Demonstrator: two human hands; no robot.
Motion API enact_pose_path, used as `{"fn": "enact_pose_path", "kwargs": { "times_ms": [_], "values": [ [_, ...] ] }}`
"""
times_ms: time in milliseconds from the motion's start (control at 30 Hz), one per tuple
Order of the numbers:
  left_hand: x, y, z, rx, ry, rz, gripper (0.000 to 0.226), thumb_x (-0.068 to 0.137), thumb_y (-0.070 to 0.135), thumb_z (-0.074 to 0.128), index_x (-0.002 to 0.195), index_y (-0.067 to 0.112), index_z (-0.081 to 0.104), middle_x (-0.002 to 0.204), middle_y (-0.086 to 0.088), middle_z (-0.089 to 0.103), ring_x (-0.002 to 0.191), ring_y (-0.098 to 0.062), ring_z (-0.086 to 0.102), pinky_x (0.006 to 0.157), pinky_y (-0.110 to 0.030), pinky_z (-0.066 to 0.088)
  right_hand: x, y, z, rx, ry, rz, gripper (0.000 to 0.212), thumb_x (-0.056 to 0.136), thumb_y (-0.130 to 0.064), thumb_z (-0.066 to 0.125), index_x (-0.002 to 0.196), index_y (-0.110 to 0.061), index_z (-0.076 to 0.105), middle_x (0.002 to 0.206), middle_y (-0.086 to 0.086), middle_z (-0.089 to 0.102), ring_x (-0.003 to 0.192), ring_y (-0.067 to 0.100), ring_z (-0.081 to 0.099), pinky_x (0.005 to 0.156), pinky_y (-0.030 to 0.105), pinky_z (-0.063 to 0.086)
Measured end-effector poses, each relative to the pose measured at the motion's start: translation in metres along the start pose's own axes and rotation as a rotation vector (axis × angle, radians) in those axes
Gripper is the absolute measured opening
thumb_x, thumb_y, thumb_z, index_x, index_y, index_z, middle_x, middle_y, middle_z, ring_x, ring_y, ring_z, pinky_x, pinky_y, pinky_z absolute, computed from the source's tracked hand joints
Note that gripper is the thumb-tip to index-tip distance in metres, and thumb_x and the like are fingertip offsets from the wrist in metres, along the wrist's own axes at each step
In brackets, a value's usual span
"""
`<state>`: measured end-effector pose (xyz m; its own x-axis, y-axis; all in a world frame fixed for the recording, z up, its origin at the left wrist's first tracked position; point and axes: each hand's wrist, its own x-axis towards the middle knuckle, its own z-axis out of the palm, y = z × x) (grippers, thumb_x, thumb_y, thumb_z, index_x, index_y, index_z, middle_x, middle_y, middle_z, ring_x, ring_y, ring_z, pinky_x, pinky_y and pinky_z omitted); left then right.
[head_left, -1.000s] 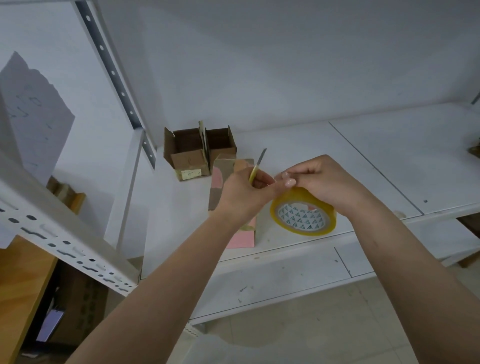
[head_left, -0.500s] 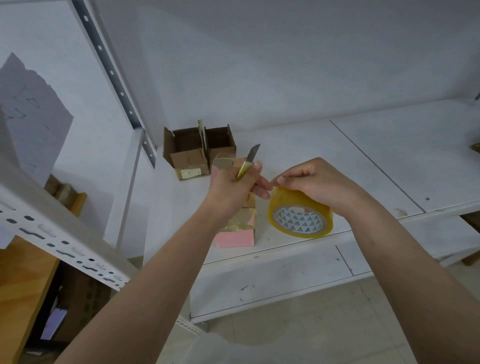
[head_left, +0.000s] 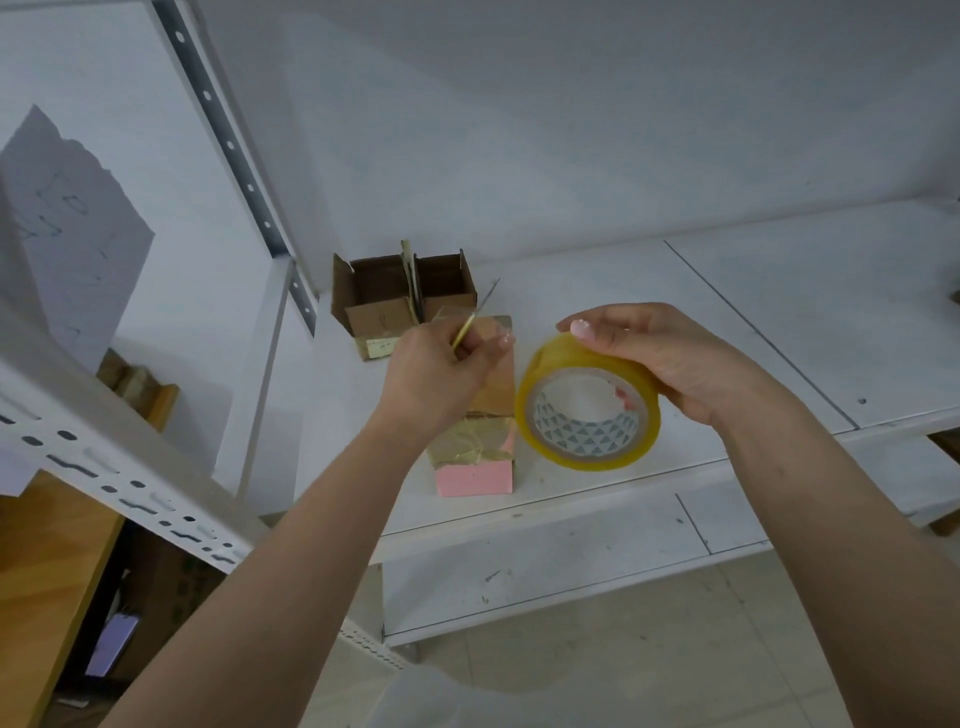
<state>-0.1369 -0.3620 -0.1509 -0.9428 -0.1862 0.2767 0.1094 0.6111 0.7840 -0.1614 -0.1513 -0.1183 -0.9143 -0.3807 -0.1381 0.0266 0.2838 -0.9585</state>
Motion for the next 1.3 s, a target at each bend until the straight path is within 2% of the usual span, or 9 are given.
{"fn": "enact_pose_path", "kwargs": {
  "times_ms": [100,200,267,400,600,733,833,1067,1300],
  "values": [
    [-0.001,-0.006,-0.007,0.021,0.036,-0.033,0.040,0.086,0.038,0.069,0.057,0.017,0.051,0.044,0.011,0.049,0.044,-0.005,0.043,0.047,-0.021,0.036,0.005,-0.001,-0.001,-0.020,-0.048,-0.012,0.063,0.048,-0.064,0.073,0.097,-0.024,0.075,0.087,-0.003,0.075,0.077,0.013,0.071,0.077,0.031,0.055],
    [-0.003,-0.020,-0.028,0.012,0.088,-0.091,0.037,0.088,0.043,0.066,0.061,0.018,0.062,0.058,0.004,0.061,0.055,-0.010,0.056,0.059,-0.028,0.046,0.008,0.001,-0.007,0.003,-0.013,0.003,0.066,0.048,-0.061,0.075,0.099,-0.018,0.074,0.082,-0.001,0.074,0.070,0.012,0.068,0.059,0.027,0.054],
    [-0.006,-0.036,-0.048,-0.010,0.127,-0.161,0.036,0.087,0.046,0.066,0.062,0.021,0.061,0.058,0.006,0.062,0.057,-0.007,0.059,0.059,-0.027,0.044,0.009,0.007,-0.013,-0.096,0.044,0.029,0.057,0.053,-0.058,0.078,0.095,-0.020,0.073,0.073,-0.007,0.071,0.060,0.008,0.065,0.049,0.023,0.048],
    [-0.021,-0.062,-0.053,0.101,0.108,-0.235,0.036,0.087,0.051,0.063,0.066,0.021,0.062,0.055,0.011,0.062,0.057,-0.005,0.058,0.055,-0.023,0.039,0.015,0.029,-0.013,-0.383,0.072,0.086,0.030,0.070,-0.051,0.078,0.083,-0.026,0.069,0.080,0.000,0.071,0.066,0.015,0.068,0.057,0.024,0.049],
    [-0.026,-0.088,-0.045,0.069,0.119,-0.305,0.040,0.087,0.053,0.063,0.065,0.019,0.061,0.056,0.017,0.062,0.059,-0.012,0.059,0.056,-0.024,0.039,0.025,0.041,0.002,-0.453,0.073,0.119,0.031,0.072,-0.054,0.076,0.084,-0.027,0.067,0.079,-0.002,0.070,0.062,0.012,0.068,0.055,0.024,0.050],
    [-0.026,-0.101,-0.044,0.067,0.130,-0.306,0.040,0.086,0.053,0.063,0.064,0.020,0.061,0.056,0.018,0.062,0.057,-0.010,0.059,0.055,-0.023,0.038,0.032,0.047,0.011,-0.519,0.080,0.134,0.033,0.072,-0.058,0.074,0.084,-0.029,0.065,0.084,-0.003,0.069,0.073,0.016,0.067,0.074,0.037,0.057],
    [-0.024,-0.107,-0.042,0.065,0.137,-0.319,0.040,0.086,0.053,0.063,0.064,0.019,0.061,0.056,0.017,0.063,0.058,-0.010,0.059,0.054,-0.023,0.038,0.037,0.049,0.015,-0.543,0.085,0.143,0.034,0.072,-0.059,0.074,0.084,-0.030,0.064,0.086,-0.004,0.067,0.078,0.017,0.066,0.080,0.043,0.057],
    [-0.025,-0.122,-0.026,0.051,0.067,-0.353,0.044,0.088,0.054,0.060,0.068,0.015,0.062,0.057,0.006,0.062,0.063,-0.015,0.060,0.057,-0.026,0.041,0.045,0.062,0.017,-0.601,0.067,0.235,0.033,0.074,-0.059,0.073,0.086,-0.030,0.062,0.090,-0.004,0.065,0.080,0.019,0.065,0.083,0.044,0.056],
    [-0.035,-0.130,-0.006,-0.134,0.010,-0.444,0.042,0.089,0.051,0.060,0.067,0.016,0.061,0.059,0.005,0.061,0.063,-0.013,0.060,0.059,-0.026,0.041,0.050,0.073,0.024,-0.655,0.034,0.275,0.032,0.075,-0.060,0.071,0.088,-0.033,0.062,0.090,-0.005,0.063,0.080,0.018,0.065,0.083,0.045,0.056]
  ]
}}
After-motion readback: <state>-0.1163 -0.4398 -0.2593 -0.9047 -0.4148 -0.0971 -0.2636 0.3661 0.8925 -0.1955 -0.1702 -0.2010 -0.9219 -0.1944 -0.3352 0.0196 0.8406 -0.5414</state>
